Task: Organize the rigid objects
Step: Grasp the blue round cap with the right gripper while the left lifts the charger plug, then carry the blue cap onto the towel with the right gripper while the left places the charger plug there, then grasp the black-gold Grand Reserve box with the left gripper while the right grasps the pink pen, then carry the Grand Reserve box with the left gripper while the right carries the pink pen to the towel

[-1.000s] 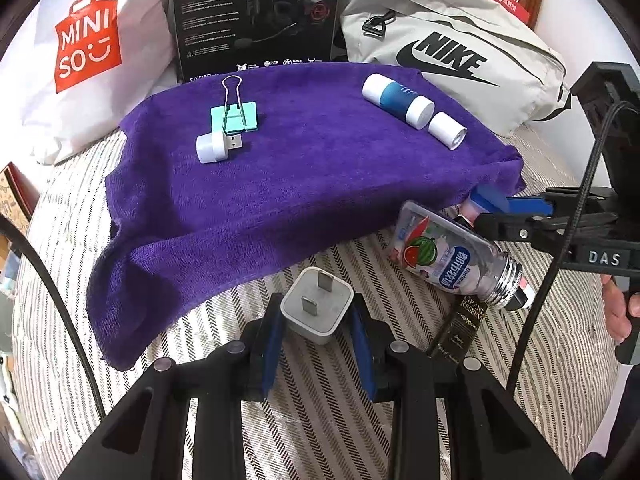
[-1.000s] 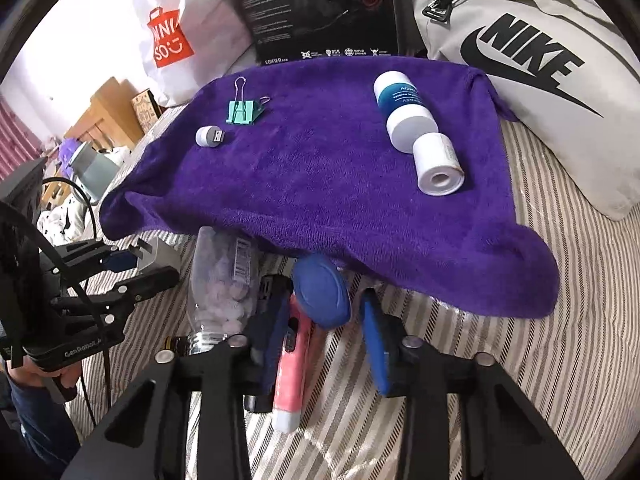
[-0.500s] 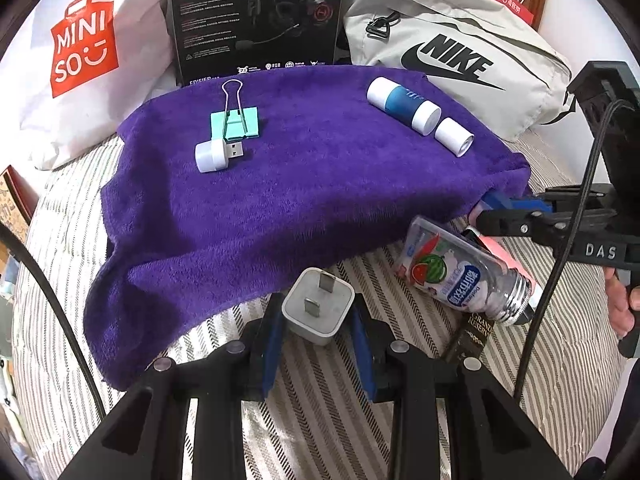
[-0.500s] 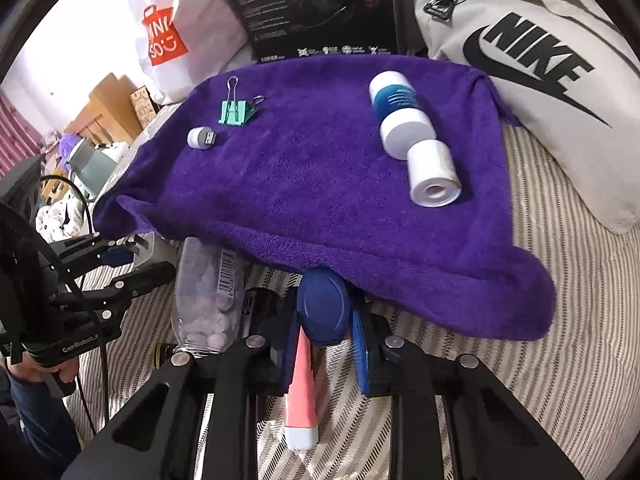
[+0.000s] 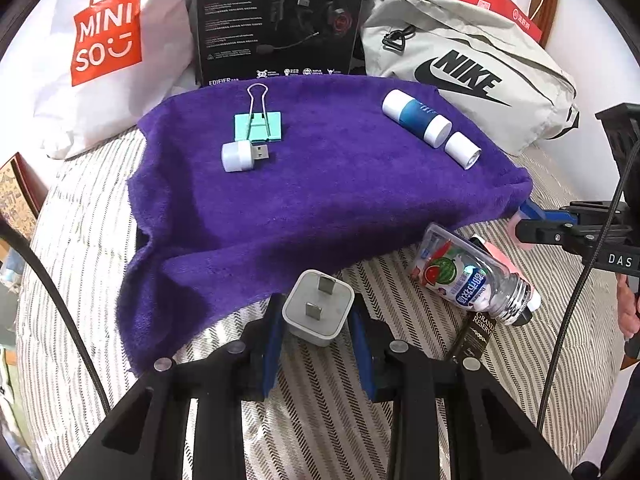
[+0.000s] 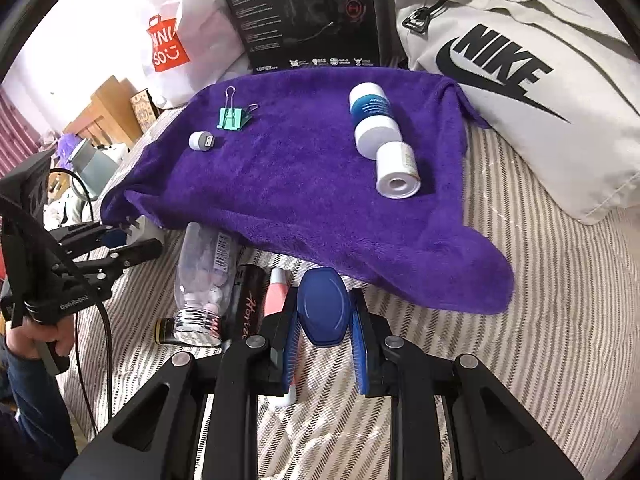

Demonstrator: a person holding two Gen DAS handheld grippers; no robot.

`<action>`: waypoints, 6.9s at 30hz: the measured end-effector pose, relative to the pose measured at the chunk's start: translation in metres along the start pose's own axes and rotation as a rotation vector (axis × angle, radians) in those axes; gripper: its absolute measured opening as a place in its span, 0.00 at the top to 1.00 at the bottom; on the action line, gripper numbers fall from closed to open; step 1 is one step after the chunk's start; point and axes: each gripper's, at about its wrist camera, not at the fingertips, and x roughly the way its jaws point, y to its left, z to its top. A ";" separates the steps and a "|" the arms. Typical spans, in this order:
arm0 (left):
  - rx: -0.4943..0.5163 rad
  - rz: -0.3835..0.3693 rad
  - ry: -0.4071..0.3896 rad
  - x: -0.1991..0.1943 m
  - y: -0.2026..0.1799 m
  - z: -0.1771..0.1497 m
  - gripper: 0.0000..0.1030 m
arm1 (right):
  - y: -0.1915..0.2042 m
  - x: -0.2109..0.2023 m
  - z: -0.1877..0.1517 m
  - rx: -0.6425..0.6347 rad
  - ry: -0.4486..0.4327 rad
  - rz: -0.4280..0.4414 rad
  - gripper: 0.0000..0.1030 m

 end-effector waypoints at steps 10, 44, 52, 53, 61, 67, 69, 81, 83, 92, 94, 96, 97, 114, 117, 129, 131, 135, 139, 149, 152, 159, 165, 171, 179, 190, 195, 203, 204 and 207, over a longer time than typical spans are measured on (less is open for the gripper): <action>-0.014 0.009 -0.038 -0.020 0.006 0.009 0.71 | 0.005 -0.015 0.010 -0.029 -0.033 0.008 0.78; -0.032 0.033 0.004 0.029 0.054 0.072 0.71 | -0.021 0.040 0.063 -0.062 0.069 -0.067 0.78; -0.034 0.050 0.032 0.044 0.059 0.077 0.71 | -0.018 0.045 0.063 -0.086 0.077 -0.069 0.78; -0.031 0.051 0.030 0.044 0.058 0.078 0.71 | -0.018 0.046 0.063 -0.087 0.078 -0.069 0.78; -0.002 0.075 0.042 0.047 0.054 0.080 0.70 | -0.016 0.048 0.064 -0.104 0.087 -0.071 0.78; 0.010 0.082 0.062 0.047 0.049 0.080 0.63 | -0.016 0.048 0.065 -0.109 0.096 -0.064 0.77; 0.011 0.077 0.074 0.046 0.047 0.078 0.54 | -0.016 0.047 0.065 -0.104 0.098 -0.060 0.74; -0.040 0.118 0.005 -0.011 0.032 0.062 0.42 | -0.014 -0.005 0.049 -0.082 0.015 -0.068 0.37; -0.024 0.096 -0.022 -0.024 0.019 0.054 0.39 | -0.012 -0.016 0.041 -0.081 -0.004 -0.069 0.32; 0.121 0.019 0.018 -0.017 -0.049 0.004 0.38 | -0.016 -0.039 -0.014 -0.031 0.005 -0.071 0.31; 0.157 0.017 0.038 -0.011 -0.059 -0.007 0.38 | -0.019 -0.040 -0.028 -0.010 0.020 -0.076 0.31; 0.196 0.008 0.047 -0.008 -0.068 -0.015 0.38 | -0.021 -0.041 -0.040 0.009 0.030 -0.083 0.31; 0.211 0.006 0.049 -0.008 -0.071 -0.018 0.38 | -0.022 -0.042 -0.047 0.024 0.037 -0.086 0.31; 0.362 -0.102 0.066 -0.013 -0.085 -0.037 0.75 | -0.015 -0.038 -0.079 0.069 0.069 -0.093 0.31; 0.259 -0.085 0.060 -0.022 -0.059 -0.048 0.75 | -0.010 -0.034 -0.075 0.055 0.068 -0.079 0.31; 0.264 -0.017 0.061 -0.019 -0.064 -0.054 0.73 | 0.019 -0.011 -0.045 -0.018 0.026 -0.025 0.31; 0.257 -0.017 0.056 -0.021 -0.063 -0.057 0.73 | 0.022 -0.006 -0.037 -0.034 0.018 -0.041 0.34; 0.227 -0.021 0.048 -0.022 -0.060 -0.058 0.74 | 0.028 0.010 -0.027 -0.076 0.045 -0.087 0.49; 0.202 -0.021 0.045 -0.022 -0.059 -0.057 0.74 | 0.044 0.023 -0.025 -0.154 0.050 -0.112 0.58; 0.168 0.001 0.040 -0.028 -0.054 -0.063 0.75 | 0.029 0.001 -0.038 -0.142 0.034 -0.097 0.84; 0.178 0.008 0.036 -0.027 -0.054 -0.065 0.74 | 0.024 -0.001 -0.044 -0.145 0.056 -0.107 0.84; 0.188 0.015 0.019 -0.026 -0.058 -0.065 0.74 | 0.029 0.005 -0.049 -0.161 0.054 -0.144 0.82; 0.181 -0.016 0.026 -0.027 -0.054 -0.065 0.75 | 0.027 0.003 -0.049 -0.150 0.063 -0.125 0.84; 0.138 -0.046 0.025 -0.036 -0.044 -0.064 0.76 | 0.024 -0.013 -0.052 -0.143 0.047 -0.094 0.84; 0.149 -0.031 0.043 -0.034 -0.043 -0.064 0.77 | 0.024 -0.014 -0.048 -0.154 0.054 -0.085 0.84; 0.190 0.013 0.060 -0.027 -0.053 -0.065 0.77 | 0.033 0.005 -0.051 -0.197 0.069 -0.109 0.83; 0.161 -0.009 0.056 -0.028 -0.049 -0.064 0.78 | 0.035 0.003 -0.050 -0.224 0.073 -0.108 0.85; 0.117 -0.022 0.016 -0.047 -0.035 -0.064 0.78 | 0.025 -0.022 -0.050 -0.188 0.034 -0.070 0.85; 0.114 -0.025 0.013 -0.048 -0.034 -0.063 0.78 | 0.025 -0.024 -0.049 -0.190 0.034 -0.073 0.85; 0.111 -0.017 0.004 -0.052 -0.030 -0.060 0.78 | 0.024 -0.026 -0.046 -0.189 0.025 -0.075 0.85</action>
